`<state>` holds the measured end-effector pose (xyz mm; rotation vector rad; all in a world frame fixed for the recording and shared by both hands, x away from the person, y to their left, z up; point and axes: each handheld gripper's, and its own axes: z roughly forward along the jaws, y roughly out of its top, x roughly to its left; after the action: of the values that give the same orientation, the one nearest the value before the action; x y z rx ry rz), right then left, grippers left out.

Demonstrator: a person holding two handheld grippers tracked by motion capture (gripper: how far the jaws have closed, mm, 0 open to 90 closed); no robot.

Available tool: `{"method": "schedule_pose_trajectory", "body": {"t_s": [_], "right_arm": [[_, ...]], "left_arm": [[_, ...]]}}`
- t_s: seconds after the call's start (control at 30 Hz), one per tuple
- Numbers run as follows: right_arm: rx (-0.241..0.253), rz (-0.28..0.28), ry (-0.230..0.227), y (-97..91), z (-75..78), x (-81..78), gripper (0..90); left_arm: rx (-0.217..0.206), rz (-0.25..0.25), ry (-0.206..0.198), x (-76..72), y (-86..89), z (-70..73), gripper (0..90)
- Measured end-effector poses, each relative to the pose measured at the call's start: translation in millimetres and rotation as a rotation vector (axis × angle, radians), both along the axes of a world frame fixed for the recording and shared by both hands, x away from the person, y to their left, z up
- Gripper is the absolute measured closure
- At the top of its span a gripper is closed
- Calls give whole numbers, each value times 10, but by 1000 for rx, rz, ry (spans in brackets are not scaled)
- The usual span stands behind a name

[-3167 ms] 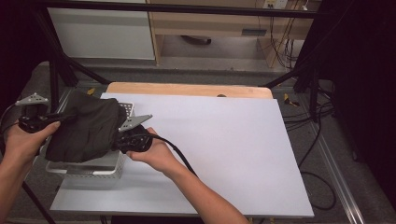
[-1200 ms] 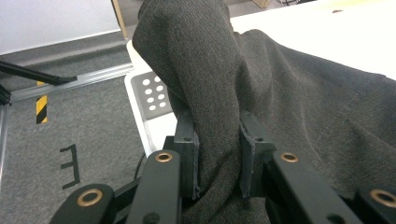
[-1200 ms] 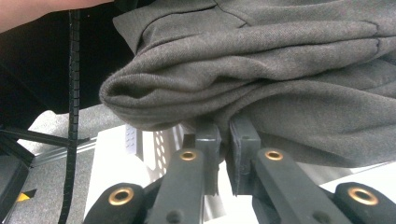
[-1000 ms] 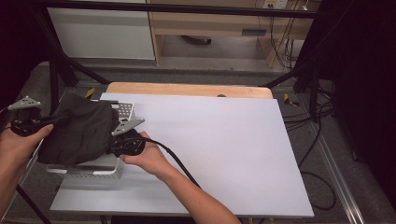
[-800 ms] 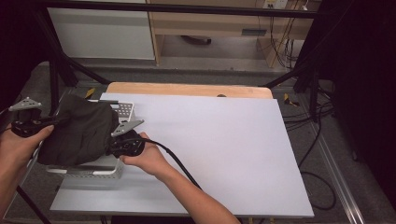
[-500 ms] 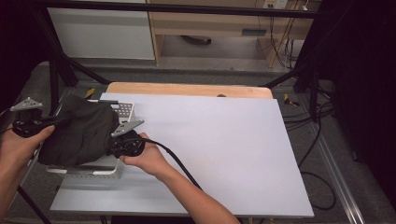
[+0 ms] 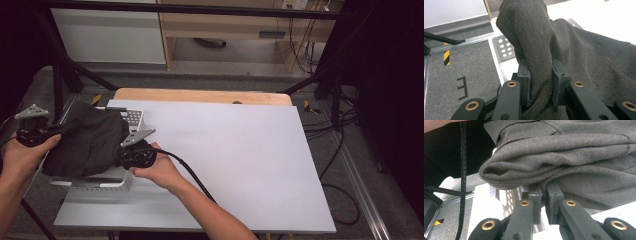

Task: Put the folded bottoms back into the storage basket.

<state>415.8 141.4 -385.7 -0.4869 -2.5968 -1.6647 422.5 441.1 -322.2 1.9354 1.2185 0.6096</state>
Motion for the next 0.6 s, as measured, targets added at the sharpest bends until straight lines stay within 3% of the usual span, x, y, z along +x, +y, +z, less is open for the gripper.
{"method": "schedule_pose_trajectory", "body": {"t_s": [0.5, 0.6], "right_arm": [[-2, -11, -8, -29, 10, -20, 836], [-19, -26, -26, -29, 33, -43, 746]], "left_arm": [[7, -2, -3, 30, -47, -18, 721], [48, 21, -26, 61, -83, -39, 691]]}}
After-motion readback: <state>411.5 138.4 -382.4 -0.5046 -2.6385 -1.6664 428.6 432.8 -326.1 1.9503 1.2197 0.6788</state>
